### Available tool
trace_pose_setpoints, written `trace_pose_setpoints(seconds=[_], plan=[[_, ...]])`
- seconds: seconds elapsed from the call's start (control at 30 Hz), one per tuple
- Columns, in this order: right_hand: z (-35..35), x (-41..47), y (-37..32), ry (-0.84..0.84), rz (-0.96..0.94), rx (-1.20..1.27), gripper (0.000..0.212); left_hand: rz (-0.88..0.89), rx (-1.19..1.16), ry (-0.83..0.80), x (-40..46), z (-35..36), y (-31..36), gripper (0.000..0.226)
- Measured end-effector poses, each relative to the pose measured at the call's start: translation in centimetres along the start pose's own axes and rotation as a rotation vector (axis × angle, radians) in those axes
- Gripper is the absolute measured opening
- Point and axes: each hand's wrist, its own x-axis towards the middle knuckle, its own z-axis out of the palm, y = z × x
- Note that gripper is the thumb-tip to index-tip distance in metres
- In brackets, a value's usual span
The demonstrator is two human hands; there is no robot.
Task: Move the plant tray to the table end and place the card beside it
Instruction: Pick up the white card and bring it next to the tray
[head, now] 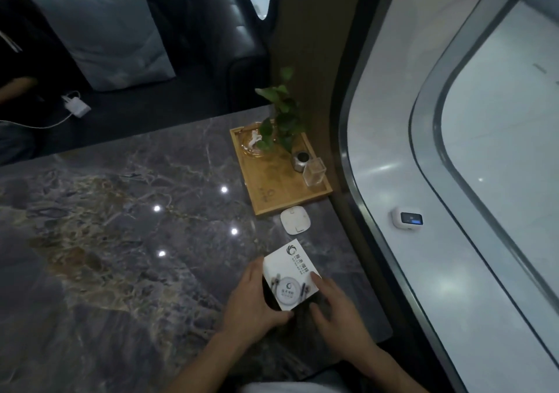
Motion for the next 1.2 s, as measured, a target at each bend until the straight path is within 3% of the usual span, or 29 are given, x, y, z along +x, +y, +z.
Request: trace_pose_setpoints(seconds=[0.4,0.7,1.2], plan=[[-3.1,1.7,2.1,0.069,0.072,0.021,0.059,0.059,0.034,-0.081,5.2,2.8,3.4,0.094],[-4.2,2.5,3.0,0.114,0.002,-0.154,0.059,0.056,0.102,-0.122,7.6,4.3,5.0,0.121],[-4.8,4.1,2.7,0.054,0.042,-0.155,0.059,0.125,0.153,-0.152,10.4,6.2,5.5,0.121]])
